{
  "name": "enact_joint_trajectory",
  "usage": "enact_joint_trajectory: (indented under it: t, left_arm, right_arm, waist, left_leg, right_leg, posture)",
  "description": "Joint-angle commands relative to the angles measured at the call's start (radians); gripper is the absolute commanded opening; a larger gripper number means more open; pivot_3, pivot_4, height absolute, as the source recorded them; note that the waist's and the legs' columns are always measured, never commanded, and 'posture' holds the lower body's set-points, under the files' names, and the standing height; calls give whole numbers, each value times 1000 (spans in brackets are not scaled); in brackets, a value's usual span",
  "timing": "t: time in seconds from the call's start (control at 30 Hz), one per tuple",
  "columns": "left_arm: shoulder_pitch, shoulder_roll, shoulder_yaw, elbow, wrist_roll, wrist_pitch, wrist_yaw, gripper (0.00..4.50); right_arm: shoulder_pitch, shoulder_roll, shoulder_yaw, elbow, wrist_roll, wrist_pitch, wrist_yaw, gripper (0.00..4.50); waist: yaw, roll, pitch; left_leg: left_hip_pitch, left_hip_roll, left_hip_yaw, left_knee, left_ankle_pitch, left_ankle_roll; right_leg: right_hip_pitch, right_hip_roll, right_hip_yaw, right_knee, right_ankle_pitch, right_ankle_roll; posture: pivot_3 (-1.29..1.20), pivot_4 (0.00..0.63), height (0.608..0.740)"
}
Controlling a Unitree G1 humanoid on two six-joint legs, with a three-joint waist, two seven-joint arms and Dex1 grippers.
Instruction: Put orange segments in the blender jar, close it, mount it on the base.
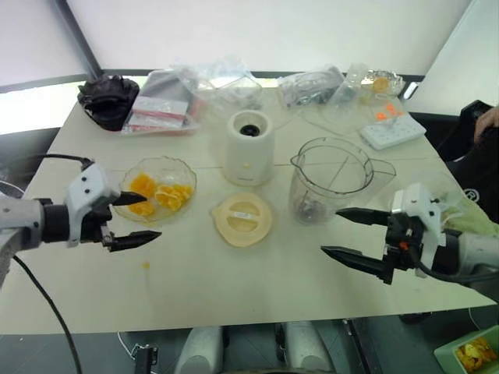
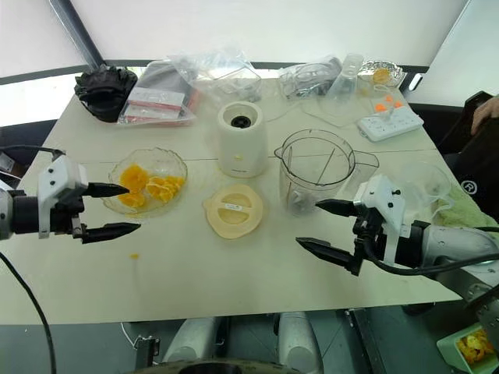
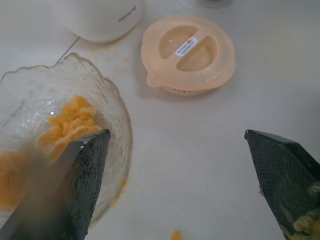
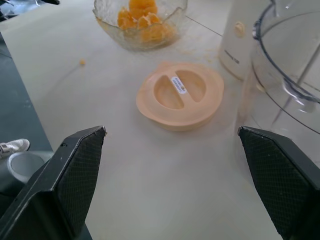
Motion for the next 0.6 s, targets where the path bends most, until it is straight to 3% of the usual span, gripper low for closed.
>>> enact_joint_trajectory:
  t: [0.03, 0.37, 0.47, 0.6]
  left_arm:
    - [43, -35, 45, -61, -6, -13, 42, 4500]
    - [39, -101, -54, -11, 49, -86, 115, 4500]
    - [-8, -88, -118, 62, 81, -125, 91, 4500]
    - [-20, -49, -101, 89, 73, -129, 54, 4500]
  right_arm:
    - [-55, -35, 3, 33, -18, -14, 39, 4439]
    - [-182, -48, 79, 91, -38, 4, 80, 4439]
    - [-208, -14, 113, 73, -31, 3, 57, 4439]
    - [-198, 5, 101, 55, -18, 9, 31, 4439]
  waist:
    - [2, 0, 0]
    - [8, 0, 0]
    - [8, 0, 0]
    - [6, 0, 0]
  left_leg:
    - [1, 0, 0, 0, 0, 0]
    - [3, 0, 1, 0, 0, 0]
    - [3, 0, 2, 0, 0, 0]
    - [3, 1, 3, 0, 0, 0]
  right_leg:
    - [1, 0, 0, 0, 0, 0]
    - [3, 1, 0, 1, 0, 0]
    - [3, 1, 0, 1, 0, -1]
    - [2, 1, 1, 1, 0, -1]
  posture:
    - [0, 150, 740]
    - [0, 150, 740]
    - [0, 150, 740]
    - [0, 150, 740]
